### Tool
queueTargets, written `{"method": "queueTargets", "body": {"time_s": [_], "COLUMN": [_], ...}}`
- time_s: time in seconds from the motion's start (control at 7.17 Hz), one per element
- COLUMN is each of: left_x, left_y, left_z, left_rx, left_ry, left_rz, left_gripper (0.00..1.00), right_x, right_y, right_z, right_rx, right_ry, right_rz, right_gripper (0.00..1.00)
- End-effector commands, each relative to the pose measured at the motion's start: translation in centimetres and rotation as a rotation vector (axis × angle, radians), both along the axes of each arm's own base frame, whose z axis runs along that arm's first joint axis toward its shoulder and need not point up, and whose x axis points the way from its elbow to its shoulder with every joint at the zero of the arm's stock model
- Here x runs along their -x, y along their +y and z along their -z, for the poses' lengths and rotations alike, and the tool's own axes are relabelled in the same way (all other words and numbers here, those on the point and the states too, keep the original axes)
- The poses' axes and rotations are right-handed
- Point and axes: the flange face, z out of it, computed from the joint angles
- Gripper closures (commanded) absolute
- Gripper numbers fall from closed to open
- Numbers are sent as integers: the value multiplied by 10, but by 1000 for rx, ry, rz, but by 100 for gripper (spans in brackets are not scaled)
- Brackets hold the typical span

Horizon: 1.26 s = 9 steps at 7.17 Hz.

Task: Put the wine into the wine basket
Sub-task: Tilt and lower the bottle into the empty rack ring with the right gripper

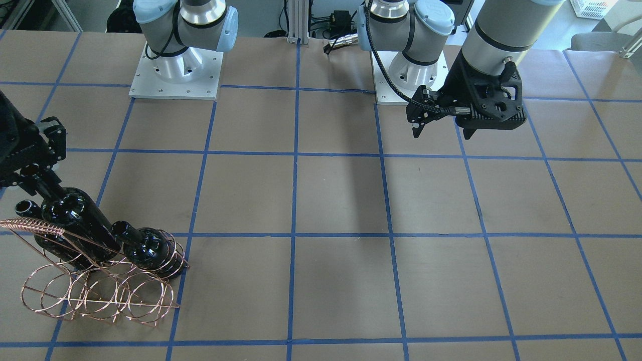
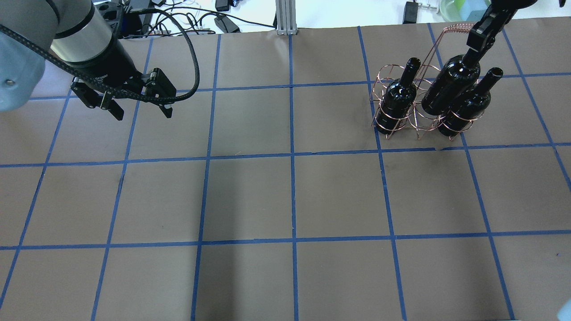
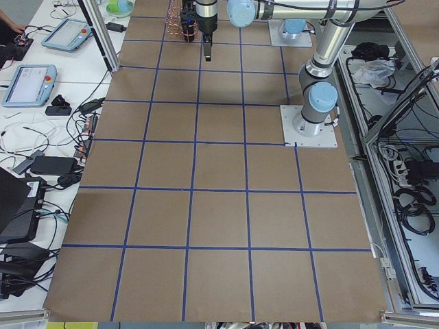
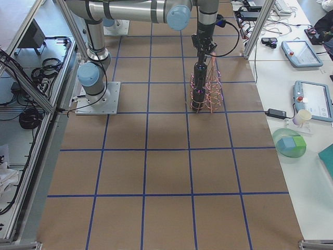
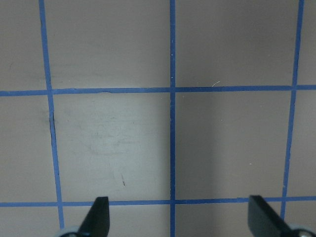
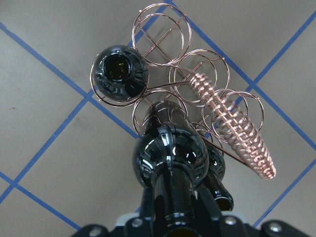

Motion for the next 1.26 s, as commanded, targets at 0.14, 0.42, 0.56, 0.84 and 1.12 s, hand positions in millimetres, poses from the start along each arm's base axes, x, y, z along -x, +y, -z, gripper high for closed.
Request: {"method": "queueTargets", "body": {"time_s": [0.14,0.42,0.56,0.84,1.12], "left_x": [0,0,0,0,-1], "left_y": [0,0,0,0,0], "left_z": [0,0,0,0,0], "left_rx": [0,0,0,2,0], "left_ry": [0,0,0,0,0], "left_rz": [-1,0,0,3,5], "left_gripper": [0,0,0,0,0], "right_x": [0,1,2,3,4], "right_y": [-4,-11,-15,-24,-30], "right_z": [8,20,27,41,50], "right_rx": [-15,-34,-46,-58,-60], "right_ry": [-7,-6,-8,-15,-16], "right_rz": [-10,-43,-44,-48,-57], "right_gripper": [100,100,100,100,100]}}
